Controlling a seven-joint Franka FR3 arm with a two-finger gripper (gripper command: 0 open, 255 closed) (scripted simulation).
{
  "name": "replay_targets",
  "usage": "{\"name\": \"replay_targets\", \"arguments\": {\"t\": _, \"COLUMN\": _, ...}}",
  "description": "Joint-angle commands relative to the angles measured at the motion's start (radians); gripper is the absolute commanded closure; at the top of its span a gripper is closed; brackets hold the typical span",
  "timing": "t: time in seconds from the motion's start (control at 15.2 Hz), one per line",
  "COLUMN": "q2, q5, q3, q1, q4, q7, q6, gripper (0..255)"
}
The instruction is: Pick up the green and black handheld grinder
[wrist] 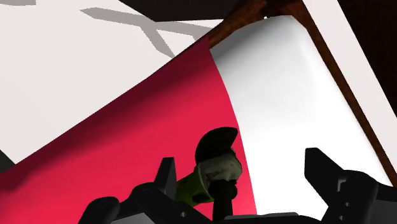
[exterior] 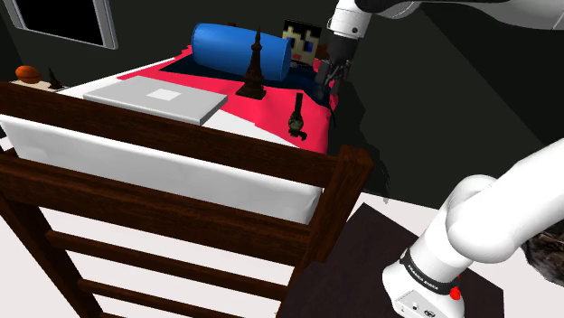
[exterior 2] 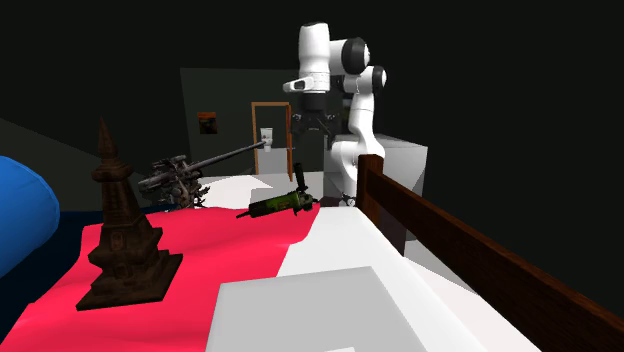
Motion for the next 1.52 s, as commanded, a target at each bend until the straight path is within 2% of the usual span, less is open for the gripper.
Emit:
{"name": "replay_targets", "arguments": {"t": 0.0, "q2": 0.084, "q5": 0.023, "q3": -0.016, "q1": 0.002, "q4": 0.07, "q7": -0.026, "q6": 0.009, "gripper": 0}}
{"name": "replay_targets", "arguments": {"t": 0.33, "q2": 0.293, "q5": 0.092, "q3": -0.046, "q1": 0.0, "q4": 0.257, "q7": -0.091, "q6": 0.014, "gripper": 0}}
{"name": "replay_targets", "arguments": {"t": 0.4, "q2": 0.306, "q5": 0.096, "q3": -0.046, "q1": -0.001, "q4": 0.269, "q7": -0.095, "q6": 0.013, "gripper": 0}}
{"name": "replay_targets", "arguments": {"t": 0.86, "q2": 0.305, "q5": 0.098, "q3": -0.045, "q1": -0.001, "q4": 0.167, "q7": -0.103, "q6": 0.114, "gripper": 0}}
{"name": "replay_targets", "arguments": {"t": 0.99, "q2": 0.305, "q5": 0.098, "q3": -0.045, "q1": -0.001, "q4": 0.167, "q7": -0.103, "q6": 0.114, "gripper": 0}}
{"name": "replay_targets", "arguments": {"t": 1.06, "q2": 0.306, "q5": 0.098, "q3": -0.045, "q1": -0.001, "q4": 0.169, "q7": -0.103, "q6": 0.113, "gripper": 255}}
{"name": "replay_targets", "arguments": {"t": 1.45, "q2": 0.306, "q5": 0.098, "q3": -0.045, "q1": -0.001, "q4": 0.17, "q7": -0.103, "q6": 0.112, "gripper": 255}}
